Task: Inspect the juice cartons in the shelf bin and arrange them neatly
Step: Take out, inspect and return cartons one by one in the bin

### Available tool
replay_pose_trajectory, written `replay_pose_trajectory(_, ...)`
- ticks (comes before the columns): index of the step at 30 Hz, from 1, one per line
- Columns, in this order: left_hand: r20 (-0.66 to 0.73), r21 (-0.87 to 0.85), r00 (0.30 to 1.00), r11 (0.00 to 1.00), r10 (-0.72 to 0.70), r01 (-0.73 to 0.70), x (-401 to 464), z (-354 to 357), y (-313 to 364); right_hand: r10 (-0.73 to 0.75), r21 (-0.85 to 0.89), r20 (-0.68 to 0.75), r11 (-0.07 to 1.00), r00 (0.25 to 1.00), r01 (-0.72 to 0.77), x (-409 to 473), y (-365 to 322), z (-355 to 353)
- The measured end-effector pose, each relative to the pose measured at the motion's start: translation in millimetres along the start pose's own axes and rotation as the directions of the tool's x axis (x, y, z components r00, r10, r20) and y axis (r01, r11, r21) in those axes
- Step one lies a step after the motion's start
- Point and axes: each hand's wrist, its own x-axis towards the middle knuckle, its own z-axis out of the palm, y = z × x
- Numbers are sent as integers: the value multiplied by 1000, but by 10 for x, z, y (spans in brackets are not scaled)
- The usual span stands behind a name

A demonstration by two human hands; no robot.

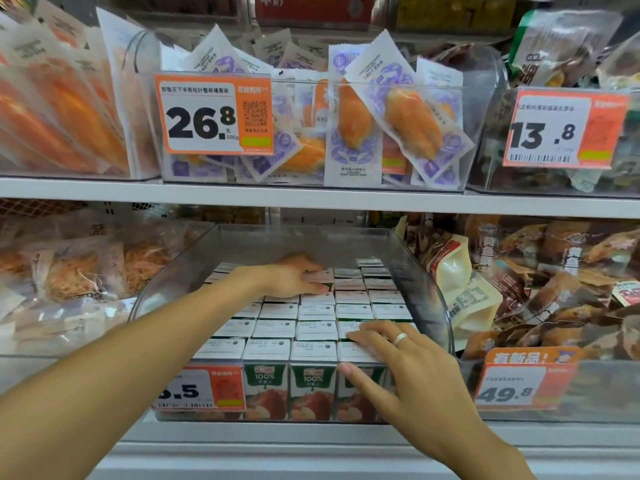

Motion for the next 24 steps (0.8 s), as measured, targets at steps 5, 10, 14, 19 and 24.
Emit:
replay_pose_trajectory(5, -15, 77, 997, 994, 73, -71, -12, -9, -14, 3, -5, 10, 1000, 1000, -3, 4, -3, -17)
replay_pose_trajectory(10, -73, 21, 984, 987, 161, -160, -34, 30, -85, 4, 2, 16, 1000, 1000, -4, 3, -19, -22)
replay_pose_trajectory(14, -89, 2, 986, 990, 144, -144, 47, 61, -134, 5, 4, 15, 1000, 1000, -5, -10, -19, -29)
replay_pose_trajectory(19, -96, 45, 986, 990, 135, -131, 101, 106, -172, 10, -6, 20, 1000, 1000, -10, -4, -26, -32)
replay_pose_trajectory(24, -190, 50, 970, 988, 152, -145, 38, 89, -135, 15, -8, 26, 1000, 1000, -15, -9, -32, -39)
